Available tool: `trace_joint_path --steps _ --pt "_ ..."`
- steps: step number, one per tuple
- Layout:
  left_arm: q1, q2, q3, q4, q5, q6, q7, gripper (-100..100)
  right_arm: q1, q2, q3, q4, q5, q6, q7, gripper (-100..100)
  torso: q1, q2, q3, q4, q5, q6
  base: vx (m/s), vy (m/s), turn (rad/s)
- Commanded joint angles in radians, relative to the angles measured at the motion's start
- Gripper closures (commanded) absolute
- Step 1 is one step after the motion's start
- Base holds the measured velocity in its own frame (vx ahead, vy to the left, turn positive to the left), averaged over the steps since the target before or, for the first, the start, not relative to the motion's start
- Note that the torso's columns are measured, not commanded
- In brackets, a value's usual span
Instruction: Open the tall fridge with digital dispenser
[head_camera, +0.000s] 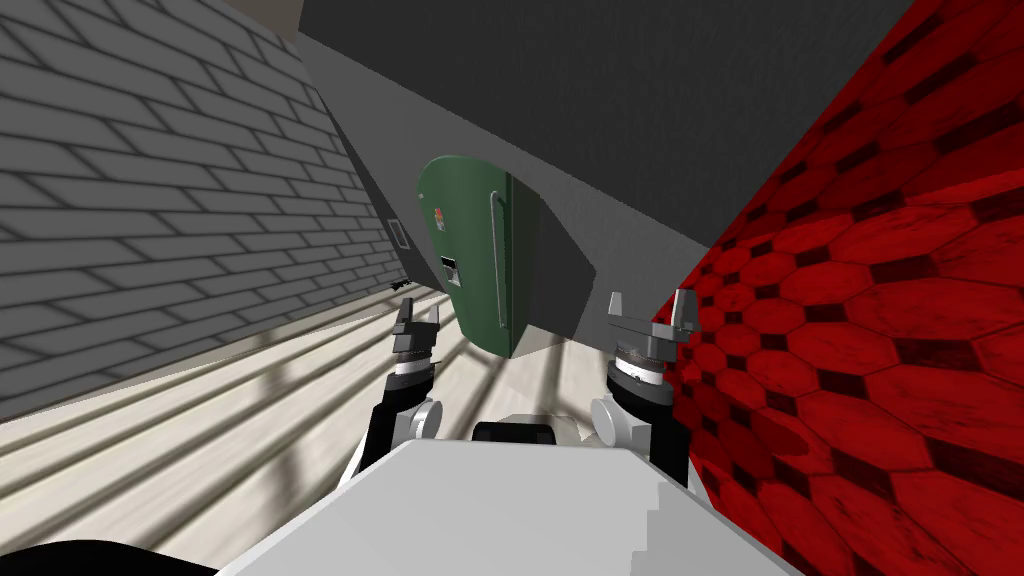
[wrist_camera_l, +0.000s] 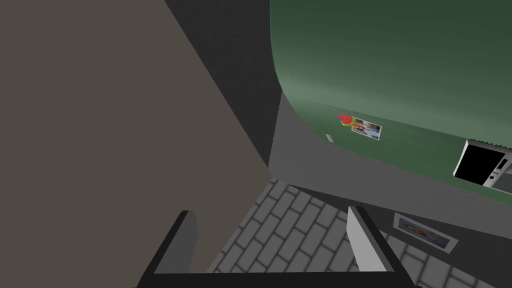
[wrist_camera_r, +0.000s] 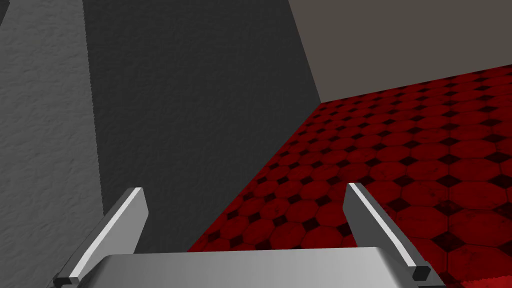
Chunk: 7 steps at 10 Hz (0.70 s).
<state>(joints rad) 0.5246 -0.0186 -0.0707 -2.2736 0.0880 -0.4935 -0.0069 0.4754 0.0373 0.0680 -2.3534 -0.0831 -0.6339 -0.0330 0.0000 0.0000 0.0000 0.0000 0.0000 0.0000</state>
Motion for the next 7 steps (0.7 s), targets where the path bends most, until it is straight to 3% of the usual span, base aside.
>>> trace_joint_path --steps 1,7 --pt "0.000 0.000 0.000 0.000 0.000 0.000 0.000 0 0.000 0.000 0.000 0.000 0.000 0.000 0.000 0 0.000 0.040 -0.082 0.041 0.000 0.000 0.000 0.000 0.000" --pt "0.000 0.000 0.000 0.000 0.000 0.000 0.000 0 0.000 0.000 0.000 0.000 0.000 0.000 0.000 0 0.000 0.470 -0.939 0.470 0.000 0.000 0.000 0.000 0.000"
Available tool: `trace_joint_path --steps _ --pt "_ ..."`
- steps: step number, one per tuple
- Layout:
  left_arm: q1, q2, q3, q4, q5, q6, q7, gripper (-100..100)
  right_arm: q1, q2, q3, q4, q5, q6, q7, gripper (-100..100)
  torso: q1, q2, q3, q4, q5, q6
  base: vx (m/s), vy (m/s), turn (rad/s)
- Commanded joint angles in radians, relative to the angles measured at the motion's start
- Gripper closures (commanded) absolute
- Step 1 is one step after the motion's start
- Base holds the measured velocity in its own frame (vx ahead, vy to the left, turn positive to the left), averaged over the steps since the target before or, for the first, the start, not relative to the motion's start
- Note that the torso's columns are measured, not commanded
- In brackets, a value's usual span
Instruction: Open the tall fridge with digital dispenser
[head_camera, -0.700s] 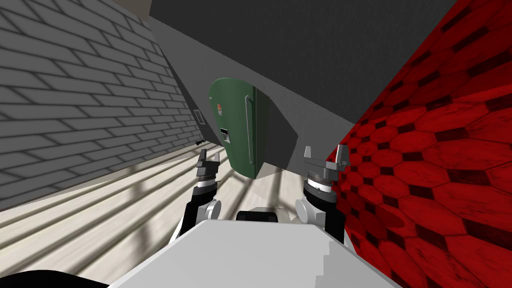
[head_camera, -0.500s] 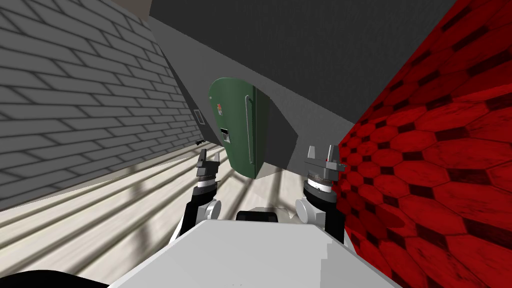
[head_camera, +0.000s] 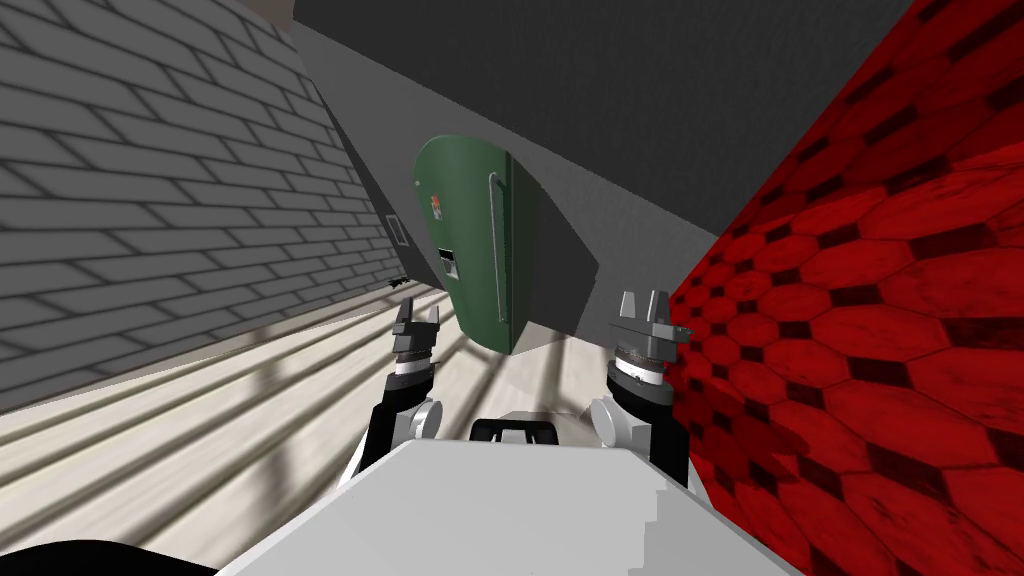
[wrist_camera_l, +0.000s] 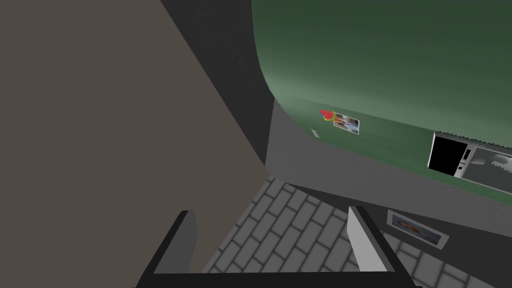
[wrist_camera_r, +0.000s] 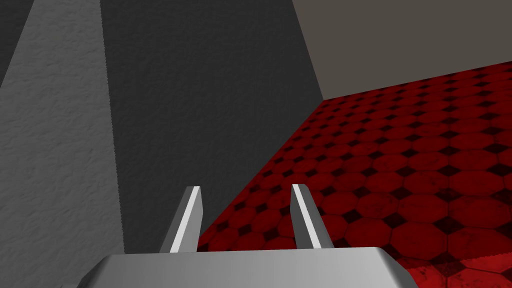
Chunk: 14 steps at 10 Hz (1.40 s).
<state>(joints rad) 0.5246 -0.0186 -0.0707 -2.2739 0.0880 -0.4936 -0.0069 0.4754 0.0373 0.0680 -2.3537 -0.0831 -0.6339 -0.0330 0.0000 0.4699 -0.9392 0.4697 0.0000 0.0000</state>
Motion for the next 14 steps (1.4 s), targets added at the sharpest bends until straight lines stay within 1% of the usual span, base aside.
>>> trace_joint_path --steps 1,2,3,4,5,7,8,11,14 --pt "0.000 0.000 0.000 0.000 0.000 0.000 0.000 0 0.000 0.000 0.000 0.000 0.000 0.000 0.000 0 0.000 0.074 -0.148 0.074 0.000 0.000 0.000 0.000 0.000" --pt "0.000 0.000 0.000 0.000 0.000 0.000 0.000 0 0.000 0.000 0.000 0.000 0.000 0.000 0.000 0 0.000 0.148 -0.295 0.148 0.000 0.000 0.000 0.000 0.000" --pt "-0.002 0.044 0.002 0.003 0.004 0.008 0.002 -100 0.000 0.000 0.000 0.000 0.000 0.000 0.000 0 0.000 0.221 -0.443 0.221 0.000 0.000 0.021 -0.010 0.011" --pt "-0.004 0.072 0.004 0.007 0.009 0.015 0.004 -100 0.000 0.000 0.000 0.000 0.000 0.000 0.000 0 0.000 0.254 -0.512 0.254 0.000 0.000 0.043 -0.032 0.019" --pt "-0.006 0.099 0.006 0.011 0.014 0.025 0.007 -100 0.000 0.000 0.000 0.000 0.000 0.000 0.000 0 -0.001 0.263 -0.532 0.264 0.000 0.000 0.060 -0.039 0.030" --pt "-0.013 0.139 0.012 0.021 0.029 0.051 0.015 -100 0.000 0.000 0.000 0.000 0.000 0.000 0.000 0 0.000 0.266 -0.538 0.267 0.000 0.000 0.078 -0.043 0.031" --pt "-0.020 0.165 0.019 0.033 0.048 0.083 0.024 -100 0.000 0.000 0.000 0.000 0.000 0.000 0.000 0 0.000 0.267 -0.537 0.268 0.000 0.000 0.132 -0.068 0.078" --pt "-0.033 0.183 0.032 0.053 0.079 0.138 0.040 -100 0.000 0.000 0.000 0.000 0.000 0.000 0.000 0 -0.001 0.266 -0.538 0.268 0.000 0.000 0.157 -0.095 0.060" --pt "-0.047 0.188 0.045 0.073 0.111 0.193 0.057 -100 0.000 0.000 0.000 0.000 0.000 0.000 0.000 0 0.001 0.270 -0.536 0.269 0.000 0.000 0.127 -0.068 0.047"
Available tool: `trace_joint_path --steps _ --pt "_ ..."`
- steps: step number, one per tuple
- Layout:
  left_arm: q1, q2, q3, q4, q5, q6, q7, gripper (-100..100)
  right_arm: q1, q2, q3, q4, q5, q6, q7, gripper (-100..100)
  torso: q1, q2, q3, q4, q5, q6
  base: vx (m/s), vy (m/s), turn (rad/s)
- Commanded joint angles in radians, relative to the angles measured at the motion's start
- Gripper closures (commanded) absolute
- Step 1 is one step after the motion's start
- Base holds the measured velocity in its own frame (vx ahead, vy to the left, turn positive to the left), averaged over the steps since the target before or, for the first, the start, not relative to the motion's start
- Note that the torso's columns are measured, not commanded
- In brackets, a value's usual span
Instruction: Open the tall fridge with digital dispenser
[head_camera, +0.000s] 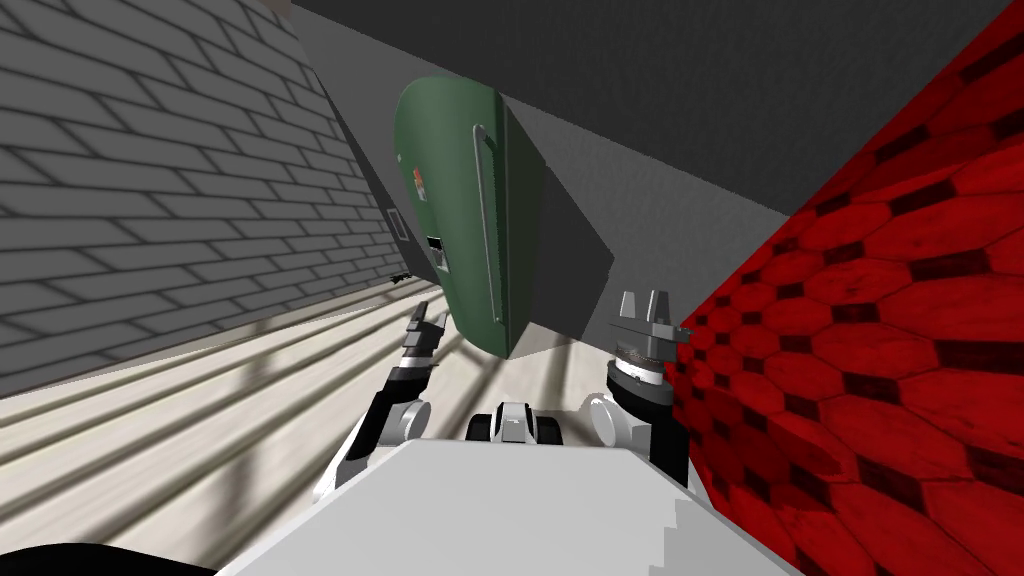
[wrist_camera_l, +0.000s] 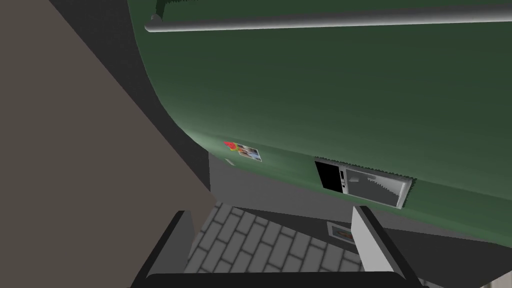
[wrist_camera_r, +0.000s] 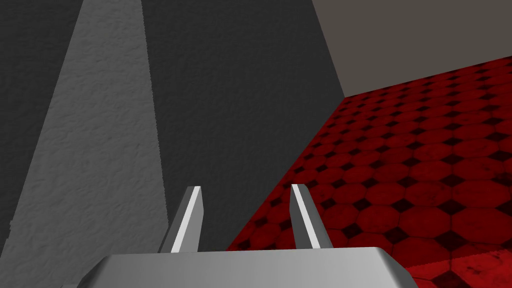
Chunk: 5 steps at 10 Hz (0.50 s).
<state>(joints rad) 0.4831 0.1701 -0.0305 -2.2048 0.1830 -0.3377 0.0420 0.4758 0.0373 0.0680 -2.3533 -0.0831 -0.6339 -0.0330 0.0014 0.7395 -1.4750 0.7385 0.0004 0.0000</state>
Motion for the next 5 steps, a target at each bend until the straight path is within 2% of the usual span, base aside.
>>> trace_joint_path --steps 1,5 --pt "-0.009 -0.001 0.009 0.010 0.027 0.055 0.013 -100 0.000 0.000 0.000 0.000 0.000 0.000 0.000 0 -0.001 0.000 0.000 0.000 0.000 0.000 0.132 -0.071 0.049" --pt "-0.028 -0.005 0.028 0.038 0.072 0.133 0.036 -100 0.000 0.000 0.000 0.000 0.000 0.000 0.000 0 -0.002 0.000 0.000 0.000 -0.001 0.000 0.123 -0.082 0.049"
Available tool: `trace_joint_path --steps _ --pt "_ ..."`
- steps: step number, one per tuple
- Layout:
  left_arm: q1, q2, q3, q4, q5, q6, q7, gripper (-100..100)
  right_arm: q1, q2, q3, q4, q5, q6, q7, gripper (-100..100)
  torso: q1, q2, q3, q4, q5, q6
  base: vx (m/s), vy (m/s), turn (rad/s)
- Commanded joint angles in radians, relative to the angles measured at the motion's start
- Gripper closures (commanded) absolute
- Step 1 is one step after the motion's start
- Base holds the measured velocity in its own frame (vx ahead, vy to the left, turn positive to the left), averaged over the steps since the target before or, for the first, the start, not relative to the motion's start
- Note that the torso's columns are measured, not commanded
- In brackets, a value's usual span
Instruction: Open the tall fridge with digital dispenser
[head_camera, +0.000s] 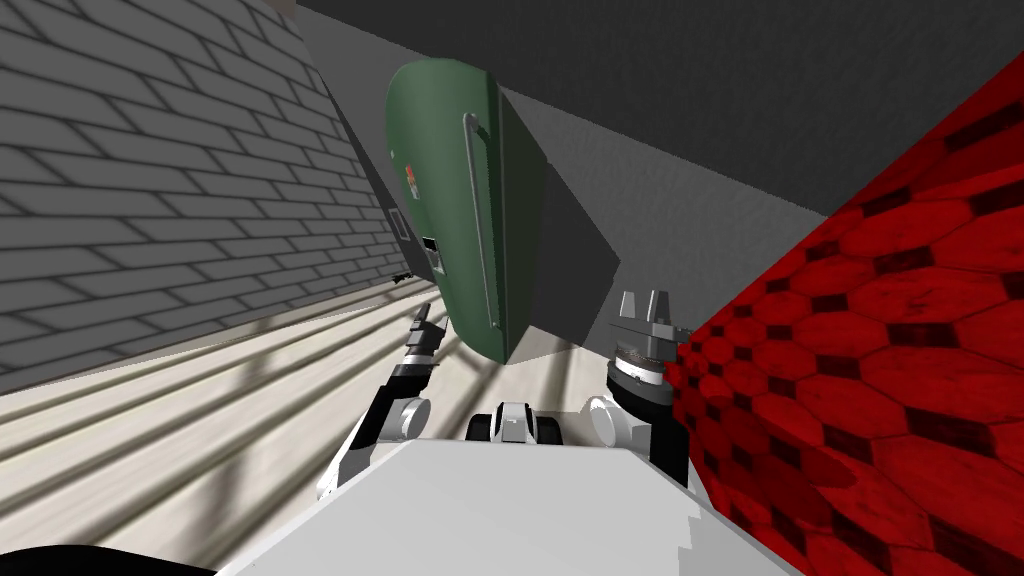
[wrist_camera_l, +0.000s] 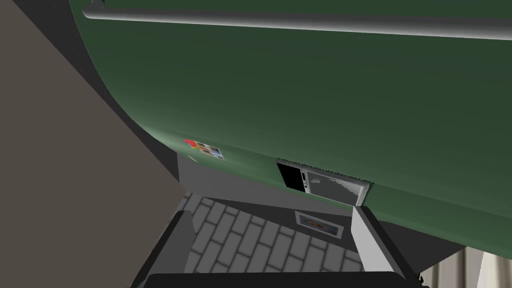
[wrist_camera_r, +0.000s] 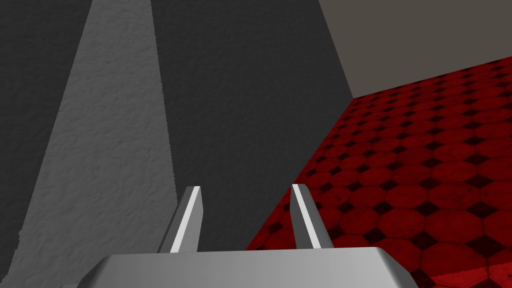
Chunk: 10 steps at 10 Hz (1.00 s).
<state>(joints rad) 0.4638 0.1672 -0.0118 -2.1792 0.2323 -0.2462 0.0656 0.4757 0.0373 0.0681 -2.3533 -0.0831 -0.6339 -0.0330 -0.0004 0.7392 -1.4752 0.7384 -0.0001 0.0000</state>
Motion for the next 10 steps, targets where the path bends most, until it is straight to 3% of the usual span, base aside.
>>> trace_joint_path --steps 1,10 --pt "-0.012 -0.002 0.012 0.018 0.031 0.056 0.017 -100 0.000 0.000 0.000 0.000 0.000 0.000 0.000 0 -0.001 -0.003 -0.002 -0.001 0.000 0.000 0.141 -0.088 0.065" --pt "-0.053 0.003 0.055 0.073 0.138 0.236 0.070 -100 0.000 0.000 0.000 0.000 0.000 0.000 0.000 0 -0.002 -0.001 -0.001 0.000 -0.001 0.000 0.128 -0.093 0.056"
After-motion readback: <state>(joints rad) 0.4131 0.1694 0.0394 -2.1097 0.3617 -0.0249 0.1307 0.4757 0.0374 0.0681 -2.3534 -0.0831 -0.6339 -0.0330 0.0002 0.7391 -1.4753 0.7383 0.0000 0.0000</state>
